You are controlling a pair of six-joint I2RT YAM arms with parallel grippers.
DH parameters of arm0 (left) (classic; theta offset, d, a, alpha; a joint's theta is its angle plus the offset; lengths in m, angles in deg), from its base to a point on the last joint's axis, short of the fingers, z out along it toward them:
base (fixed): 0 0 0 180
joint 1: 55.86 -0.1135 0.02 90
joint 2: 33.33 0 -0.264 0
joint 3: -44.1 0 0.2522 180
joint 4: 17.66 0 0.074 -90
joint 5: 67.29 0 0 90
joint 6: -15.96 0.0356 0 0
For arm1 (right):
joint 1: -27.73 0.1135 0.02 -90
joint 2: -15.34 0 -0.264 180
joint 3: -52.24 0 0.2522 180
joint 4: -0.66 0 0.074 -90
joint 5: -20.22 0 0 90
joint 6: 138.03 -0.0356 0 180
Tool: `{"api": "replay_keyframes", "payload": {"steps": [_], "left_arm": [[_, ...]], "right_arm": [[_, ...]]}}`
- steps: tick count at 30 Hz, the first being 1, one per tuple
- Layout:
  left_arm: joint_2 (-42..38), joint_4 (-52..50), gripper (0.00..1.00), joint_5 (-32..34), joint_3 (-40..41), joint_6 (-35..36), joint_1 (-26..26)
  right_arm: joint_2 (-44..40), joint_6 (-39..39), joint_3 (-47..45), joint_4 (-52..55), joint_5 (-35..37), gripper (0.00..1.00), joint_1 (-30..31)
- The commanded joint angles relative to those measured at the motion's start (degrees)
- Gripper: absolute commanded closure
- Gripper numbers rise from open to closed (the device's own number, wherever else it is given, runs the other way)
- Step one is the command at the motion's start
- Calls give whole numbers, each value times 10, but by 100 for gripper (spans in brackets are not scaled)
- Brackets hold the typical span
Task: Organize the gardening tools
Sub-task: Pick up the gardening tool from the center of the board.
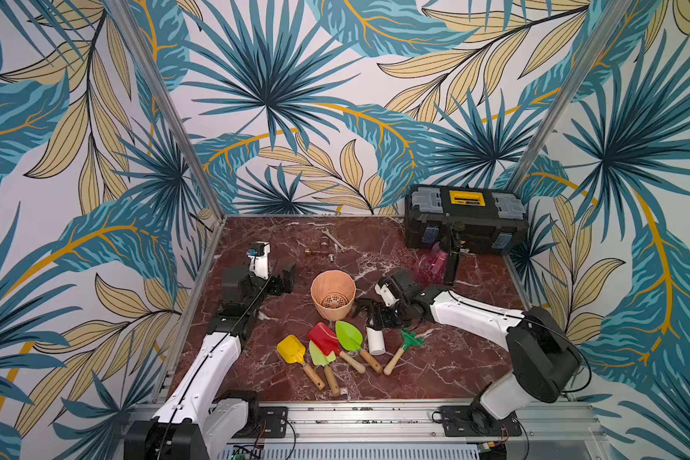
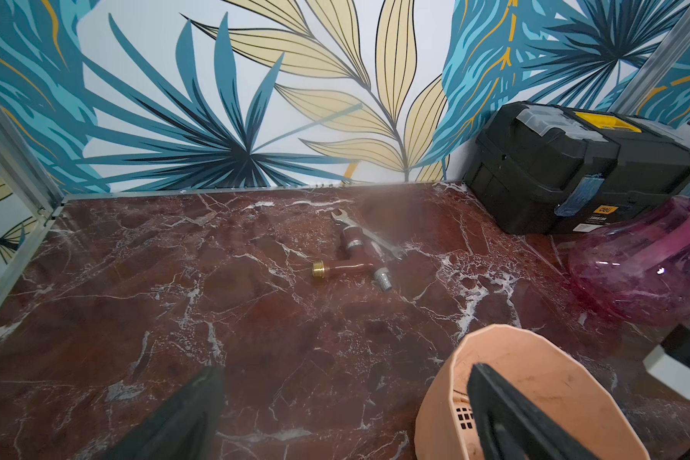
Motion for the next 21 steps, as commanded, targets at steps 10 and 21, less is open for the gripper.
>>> {"api": "replay_keyframes", "payload": {"steps": [10, 21], "left_arm": [[-9, -5, 0, 11, -5, 7, 1], [-9, -15, 0, -26, -39, -7, 2]], "right_arm": [[65, -17, 14, -5, 63, 34, 19], [21, 3, 31, 24, 137, 60, 13]]}}
